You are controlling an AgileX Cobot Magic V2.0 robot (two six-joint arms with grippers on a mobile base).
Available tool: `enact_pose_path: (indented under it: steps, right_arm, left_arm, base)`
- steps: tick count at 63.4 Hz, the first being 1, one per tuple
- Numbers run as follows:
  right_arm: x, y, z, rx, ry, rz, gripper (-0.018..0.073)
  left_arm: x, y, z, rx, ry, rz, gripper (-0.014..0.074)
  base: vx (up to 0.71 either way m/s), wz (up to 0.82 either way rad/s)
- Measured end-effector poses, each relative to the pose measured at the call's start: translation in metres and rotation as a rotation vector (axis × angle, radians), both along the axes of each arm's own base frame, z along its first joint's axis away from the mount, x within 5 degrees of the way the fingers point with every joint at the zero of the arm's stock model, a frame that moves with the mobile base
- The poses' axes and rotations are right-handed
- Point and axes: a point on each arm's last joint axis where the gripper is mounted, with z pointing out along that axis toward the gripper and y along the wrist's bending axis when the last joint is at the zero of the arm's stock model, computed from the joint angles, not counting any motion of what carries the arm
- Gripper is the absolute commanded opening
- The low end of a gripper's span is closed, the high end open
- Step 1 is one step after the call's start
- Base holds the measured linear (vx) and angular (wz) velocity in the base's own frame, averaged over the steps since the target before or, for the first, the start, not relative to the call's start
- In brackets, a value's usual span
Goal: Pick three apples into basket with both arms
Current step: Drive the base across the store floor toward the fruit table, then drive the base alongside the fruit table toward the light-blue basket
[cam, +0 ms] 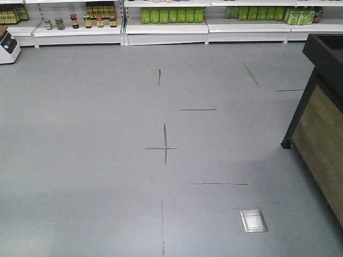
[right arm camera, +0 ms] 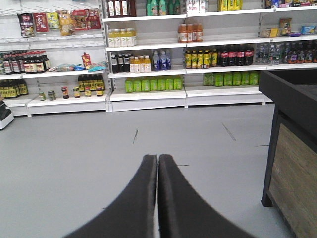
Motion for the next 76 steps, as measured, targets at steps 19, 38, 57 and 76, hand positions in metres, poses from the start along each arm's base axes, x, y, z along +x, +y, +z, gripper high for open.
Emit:
enact_pose_path:
  steps: [19,38,57,76]
  right_arm:
    - [0.0000,0.0000,0.0000,0.000,0.000,0.000,-0.0009]
    - [0.0000,0.0000,0.0000,0.000,0.000,0.000,-0.0009]
    - [0.0000,0.0000,0.0000,0.000,0.000,0.000,-0.0009]
    - [0.0000,0.0000,0.0000,0.000,0.000,0.000,-0.0009]
  left_arm:
    - [0.0000,0.0000,0.0000,0.000,0.000,0.000,-0.0006]
    - [0.0000,0.0000,0.0000,0.000,0.000,0.000,-0.0006]
    - [0.0000,0.0000,0.0000,0.000,0.000,0.000,-0.0006]
    - [0.0000,0.0000,0.0000,0.000,0.000,0.000,-0.0006]
  base:
    - [0.10,-0.17]
    - [0.08,-0.34]
    - [0.10,-0.49]
    - [0.10,-0.59]
